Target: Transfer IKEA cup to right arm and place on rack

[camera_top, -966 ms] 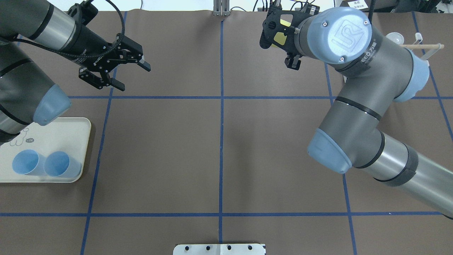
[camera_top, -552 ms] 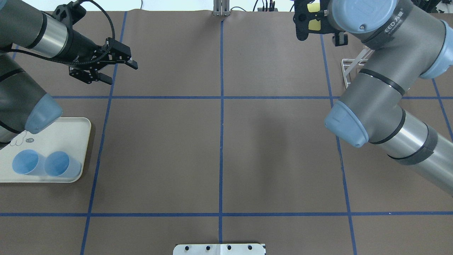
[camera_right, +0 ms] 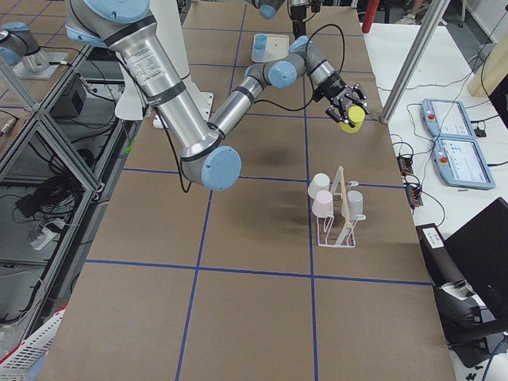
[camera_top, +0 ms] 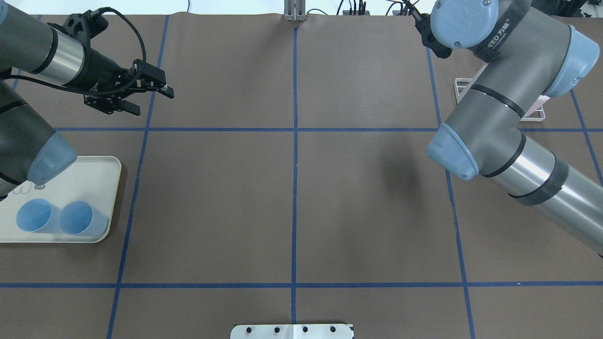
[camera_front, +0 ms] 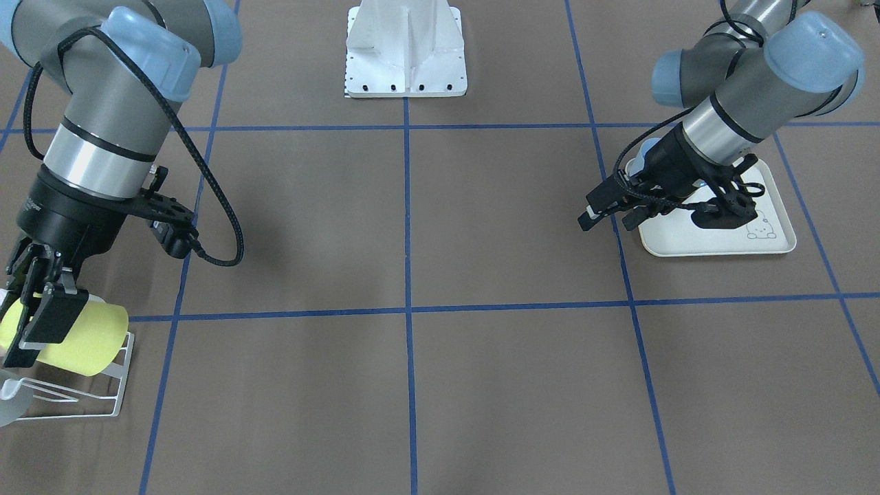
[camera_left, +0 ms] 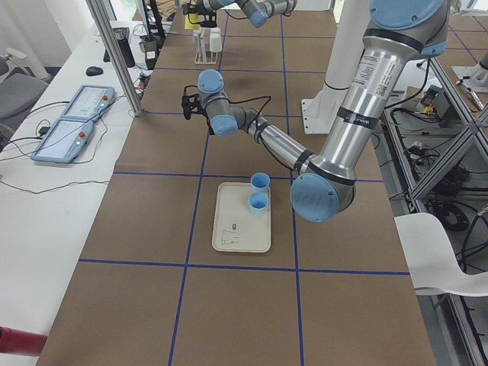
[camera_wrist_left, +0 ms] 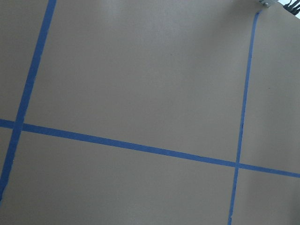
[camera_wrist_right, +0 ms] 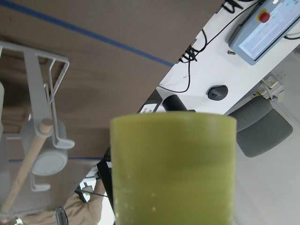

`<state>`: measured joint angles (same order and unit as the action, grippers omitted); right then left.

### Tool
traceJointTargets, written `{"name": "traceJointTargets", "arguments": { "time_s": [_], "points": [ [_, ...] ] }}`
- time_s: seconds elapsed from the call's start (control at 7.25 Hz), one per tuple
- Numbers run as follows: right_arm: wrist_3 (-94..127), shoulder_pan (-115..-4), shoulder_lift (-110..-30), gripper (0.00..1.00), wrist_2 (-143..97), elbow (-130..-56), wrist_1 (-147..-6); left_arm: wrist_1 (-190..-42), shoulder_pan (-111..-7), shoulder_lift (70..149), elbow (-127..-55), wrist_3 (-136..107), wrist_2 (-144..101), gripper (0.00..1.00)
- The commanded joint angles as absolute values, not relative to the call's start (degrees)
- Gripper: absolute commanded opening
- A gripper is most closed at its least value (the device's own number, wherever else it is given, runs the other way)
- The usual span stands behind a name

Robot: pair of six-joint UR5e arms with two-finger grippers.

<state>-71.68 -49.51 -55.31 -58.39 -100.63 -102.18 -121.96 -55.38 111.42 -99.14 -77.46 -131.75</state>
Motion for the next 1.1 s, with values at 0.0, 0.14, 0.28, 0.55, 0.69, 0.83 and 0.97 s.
{"name": "traceJointTargets", "arguments": {
  "time_s": [0.0,0.14,0.28,0.55,0.69,0.83,0.97],
  "points": [
    [-76.7,-50.5,-55.9,0.27,-55.4,-96.6,-98.8,-122.0,-55.3,111.3,-99.1,-77.3,-130.7,1.00],
    [-77.0,-50.9,-58.3,0.28,-55.2,-95.5,-96.8,-122.0,-55.3,111.4,-99.0,-77.3,-130.2,1.00],
    [-77.3,-51.5,-59.1,0.32,-55.2,-93.0,-93.1,-122.0,-55.2,111.4,-99.0,-77.3,-130.1,1.00],
    [-77.5,-51.6,-59.5,0.34,-54.1,-89.0,-89.1,-122.0,-55.2,111.4,-99.0,-77.3,-130.1,1.00],
    [-77.5,-51.6,-60.3,0.35,-54.1,-88.7,-89.0,-122.1,-55.2,111.5,-99.0,-77.3,-130.1,1.00],
    [-77.5,-51.5,-61.3,0.36,-52.7,-88.7,-88.9,-122.0,-55.2,111.5,-99.0,-77.3,-130.1,1.00],
    [-77.5,-51.4,-62.6,0.36,-52.0,-88.6,-88.9,-122.1,-55.2,111.6,-99.0,-77.4,-130.0,1.00]
  ]
}}
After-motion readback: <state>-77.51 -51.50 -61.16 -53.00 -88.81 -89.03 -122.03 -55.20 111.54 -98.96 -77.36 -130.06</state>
